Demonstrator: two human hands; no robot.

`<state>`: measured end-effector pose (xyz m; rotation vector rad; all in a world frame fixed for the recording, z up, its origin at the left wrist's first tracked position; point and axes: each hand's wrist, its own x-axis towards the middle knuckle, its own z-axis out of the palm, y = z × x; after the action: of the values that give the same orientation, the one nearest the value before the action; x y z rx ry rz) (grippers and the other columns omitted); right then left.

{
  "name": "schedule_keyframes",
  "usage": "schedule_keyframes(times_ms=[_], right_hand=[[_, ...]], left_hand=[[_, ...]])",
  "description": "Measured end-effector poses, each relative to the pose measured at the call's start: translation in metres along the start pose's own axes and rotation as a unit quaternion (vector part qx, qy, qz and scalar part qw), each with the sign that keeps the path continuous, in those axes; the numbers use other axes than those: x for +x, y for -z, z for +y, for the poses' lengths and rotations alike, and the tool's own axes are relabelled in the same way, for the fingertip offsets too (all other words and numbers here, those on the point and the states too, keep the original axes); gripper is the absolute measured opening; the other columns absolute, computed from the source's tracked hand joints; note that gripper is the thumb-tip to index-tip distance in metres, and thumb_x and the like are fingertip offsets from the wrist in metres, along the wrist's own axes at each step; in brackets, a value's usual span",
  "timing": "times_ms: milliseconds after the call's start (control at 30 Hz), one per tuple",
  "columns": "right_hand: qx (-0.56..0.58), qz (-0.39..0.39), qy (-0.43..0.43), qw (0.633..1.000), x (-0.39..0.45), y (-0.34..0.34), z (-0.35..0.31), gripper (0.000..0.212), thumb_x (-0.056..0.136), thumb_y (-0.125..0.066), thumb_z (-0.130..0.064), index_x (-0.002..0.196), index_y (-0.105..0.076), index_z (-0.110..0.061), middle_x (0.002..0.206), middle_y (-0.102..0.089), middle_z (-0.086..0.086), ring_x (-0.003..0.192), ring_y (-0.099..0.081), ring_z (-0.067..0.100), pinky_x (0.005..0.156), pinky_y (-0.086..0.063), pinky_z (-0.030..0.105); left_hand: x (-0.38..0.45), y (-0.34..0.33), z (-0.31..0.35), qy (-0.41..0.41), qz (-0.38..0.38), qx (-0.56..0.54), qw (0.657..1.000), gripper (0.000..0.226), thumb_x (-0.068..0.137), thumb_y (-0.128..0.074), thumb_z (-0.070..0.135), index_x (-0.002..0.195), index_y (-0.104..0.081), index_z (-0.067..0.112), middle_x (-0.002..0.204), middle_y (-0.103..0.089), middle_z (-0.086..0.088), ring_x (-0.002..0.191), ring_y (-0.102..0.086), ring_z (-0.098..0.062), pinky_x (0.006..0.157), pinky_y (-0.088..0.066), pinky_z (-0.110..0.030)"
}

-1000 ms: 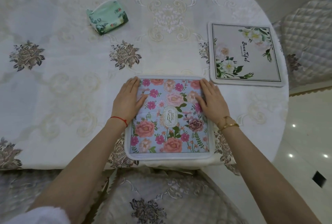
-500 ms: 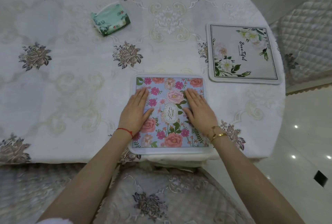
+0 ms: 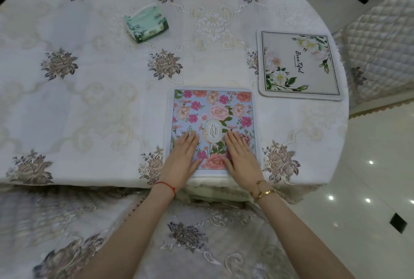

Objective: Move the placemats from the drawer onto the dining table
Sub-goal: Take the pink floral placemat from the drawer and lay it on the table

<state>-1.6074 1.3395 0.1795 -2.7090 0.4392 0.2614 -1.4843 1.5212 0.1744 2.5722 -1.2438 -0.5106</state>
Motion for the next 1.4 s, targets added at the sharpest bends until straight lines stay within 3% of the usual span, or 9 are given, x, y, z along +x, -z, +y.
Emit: schedule_keyframes(times_ms=[200,367,533,667,867,1100,1200,1400], right_hand=[[-0.028,-0.005,-0.021,0.999,-0.032,0.002,0.032,0.064,0.1,-0.02,-0.052,0.152,0.004,-0.021,0.159,0.009,-0.006,0.145,0.011,0.007,0.121,-0.002,0.033],[-0.037,0.002,-0.063,0.997,-0.062,0.008,0.053,0.064,0.099,-0.014,-0.052,0.152,-0.001,-0.018,0.158,0.006,-0.005,0.147,0.007,0.011,0.121,-0.001,0.034],[-0.017,0.009,-0.046,0.999,-0.054,0.004,0.019,0.067,0.1,-0.026,-0.051,0.152,0.0,-0.018,0.159,0.007,-0.002,0.146,0.012,0.012,0.12,0.003,0.033],[-0.01,-0.002,-0.016,1.0,-0.032,-0.007,-0.011,0.071,0.098,-0.028,-0.054,0.152,0.001,-0.018,0.159,0.008,-0.002,0.146,0.014,0.012,0.117,0.008,0.032],[-0.021,-0.006,-0.005,1.0,-0.048,0.001,0.025,0.066,0.098,-0.022,-0.056,0.152,-0.003,-0.023,0.16,0.0,-0.005,0.147,0.004,0.01,0.121,-0.007,0.036],[0.011,0.03,-0.033,0.999,-0.045,0.021,0.045,0.064,0.098,-0.028,-0.052,0.152,-0.016,-0.02,0.158,-0.014,-0.004,0.146,-0.006,0.011,0.12,-0.014,0.037],[0.02,0.043,-0.01,0.999,-0.008,0.031,0.029,0.06,0.1,-0.036,-0.043,0.151,-0.018,-0.017,0.159,-0.013,-0.002,0.146,-0.003,0.011,0.12,-0.01,0.035],[0.007,0.022,0.018,1.0,0.088,0.035,-0.007,0.059,0.101,-0.033,-0.037,0.151,-0.016,-0.012,0.16,-0.01,0.005,0.148,-0.001,0.019,0.121,-0.005,0.037]], left_hand=[[-0.02,-0.002,-0.015,0.03,0.008,0.009,0.999,0.073,0.094,-0.03,0.054,0.151,-0.002,0.017,0.159,0.0,0.001,0.147,0.001,-0.014,0.119,-0.002,-0.032],[-0.05,0.002,-0.031,0.071,0.032,0.001,0.997,0.071,0.095,-0.041,0.047,0.151,-0.012,0.013,0.159,-0.013,-0.002,0.147,-0.009,-0.017,0.118,-0.005,-0.03],[-0.057,0.003,-0.013,0.074,0.043,-0.027,0.996,0.07,0.096,-0.043,0.043,0.151,-0.011,0.015,0.159,-0.01,-0.003,0.147,-0.006,-0.019,0.12,-0.011,-0.038],[-0.043,-0.002,0.005,0.071,0.046,-0.047,0.995,0.072,0.096,-0.04,0.048,0.152,-0.008,0.015,0.16,-0.004,-0.001,0.147,0.001,-0.014,0.121,-0.01,-0.035],[-0.05,0.003,-0.015,0.077,0.066,-0.036,0.994,0.07,0.092,-0.048,0.05,0.147,-0.028,0.012,0.151,-0.033,-0.005,0.139,-0.031,-0.02,0.115,-0.031,-0.04],[-0.043,0.014,-0.027,0.036,0.091,-0.059,0.993,0.064,0.09,-0.058,0.041,0.142,-0.037,0.01,0.142,-0.042,-0.008,0.13,-0.04,-0.022,0.111,-0.036,-0.042],[-0.014,0.021,-0.024,0.021,0.084,-0.075,0.993,0.064,0.093,-0.052,0.041,0.146,-0.031,0.012,0.151,-0.032,-0.006,0.14,-0.029,-0.021,0.116,-0.028,-0.039],[0.071,0.039,-0.016,0.012,0.062,-0.061,0.996,0.063,0.098,-0.044,0.035,0.15,-0.019,0.009,0.159,-0.015,-0.007,0.147,-0.008,-0.021,0.12,-0.009,-0.032]])
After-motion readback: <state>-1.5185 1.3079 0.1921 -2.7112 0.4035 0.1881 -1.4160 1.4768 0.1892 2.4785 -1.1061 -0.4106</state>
